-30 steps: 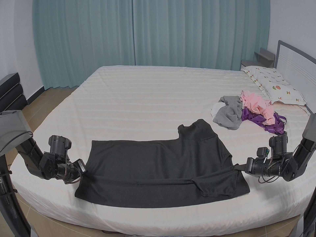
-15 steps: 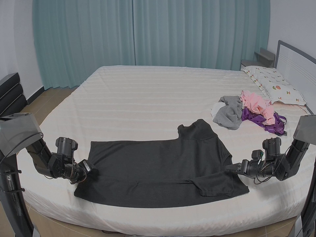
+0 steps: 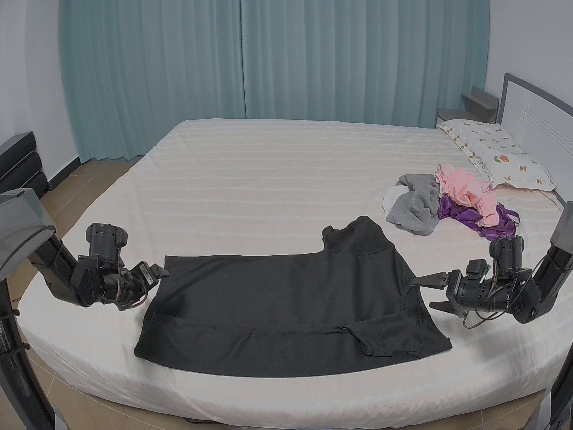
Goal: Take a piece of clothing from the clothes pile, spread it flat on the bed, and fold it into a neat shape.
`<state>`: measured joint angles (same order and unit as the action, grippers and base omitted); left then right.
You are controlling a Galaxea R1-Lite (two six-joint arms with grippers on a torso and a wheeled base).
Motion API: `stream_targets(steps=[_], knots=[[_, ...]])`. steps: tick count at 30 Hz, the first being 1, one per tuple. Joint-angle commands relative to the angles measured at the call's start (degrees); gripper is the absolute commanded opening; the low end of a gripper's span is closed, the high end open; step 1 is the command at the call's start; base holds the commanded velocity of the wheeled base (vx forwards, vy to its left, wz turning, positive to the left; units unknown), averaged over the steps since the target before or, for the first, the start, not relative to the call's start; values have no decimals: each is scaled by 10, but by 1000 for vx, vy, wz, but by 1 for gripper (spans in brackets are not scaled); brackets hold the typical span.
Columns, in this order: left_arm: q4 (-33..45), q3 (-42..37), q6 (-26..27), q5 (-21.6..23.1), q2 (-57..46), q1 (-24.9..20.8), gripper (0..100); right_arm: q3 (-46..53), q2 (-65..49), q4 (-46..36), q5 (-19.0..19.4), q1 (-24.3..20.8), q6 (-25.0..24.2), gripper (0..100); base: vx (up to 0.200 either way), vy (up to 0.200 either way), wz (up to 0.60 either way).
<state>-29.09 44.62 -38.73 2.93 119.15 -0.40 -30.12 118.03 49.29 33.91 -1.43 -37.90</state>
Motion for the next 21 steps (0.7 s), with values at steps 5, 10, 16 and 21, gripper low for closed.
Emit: stream_targets(steps=[5,10,16,21], knots=[[94,130,1,58,18,15,100,14,3,0,3,-9,-4,100,0,0,0],[93,195,2,137,87,28,100,30,3,4,1,-16,-4,100,0,0,0],[63,283,1,154,181,35,100,50,6,36,-1,-28,-5,100,0,0,0],[19,339,-21,135,236,39,100,57,7,46,-1,-28,-5,100,0,0,0]])
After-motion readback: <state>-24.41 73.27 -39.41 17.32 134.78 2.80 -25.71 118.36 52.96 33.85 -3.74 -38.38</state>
